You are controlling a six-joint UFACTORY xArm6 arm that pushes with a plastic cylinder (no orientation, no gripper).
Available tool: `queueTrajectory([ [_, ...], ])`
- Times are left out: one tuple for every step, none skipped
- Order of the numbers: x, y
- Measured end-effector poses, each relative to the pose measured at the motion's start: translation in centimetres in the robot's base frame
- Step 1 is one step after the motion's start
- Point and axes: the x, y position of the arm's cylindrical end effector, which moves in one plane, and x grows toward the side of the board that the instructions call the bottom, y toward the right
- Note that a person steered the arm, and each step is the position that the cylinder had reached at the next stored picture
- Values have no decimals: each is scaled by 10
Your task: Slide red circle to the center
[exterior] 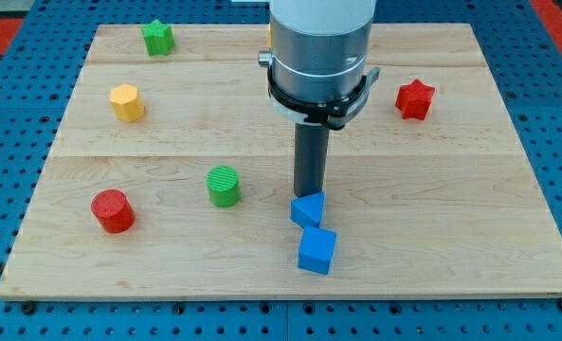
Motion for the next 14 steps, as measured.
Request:
queueTrajectory([
  [19,-31],
  [23,-101],
  [2,-117],
  [71,-137],
  [75,-240],
  [-2,-228],
  [-50,-174],
  [-41,-192],
  [23,-190],
  [8,-123],
  [-57,-142],
  [-68,-154],
  [-92,-209],
  [-124,-132],
])
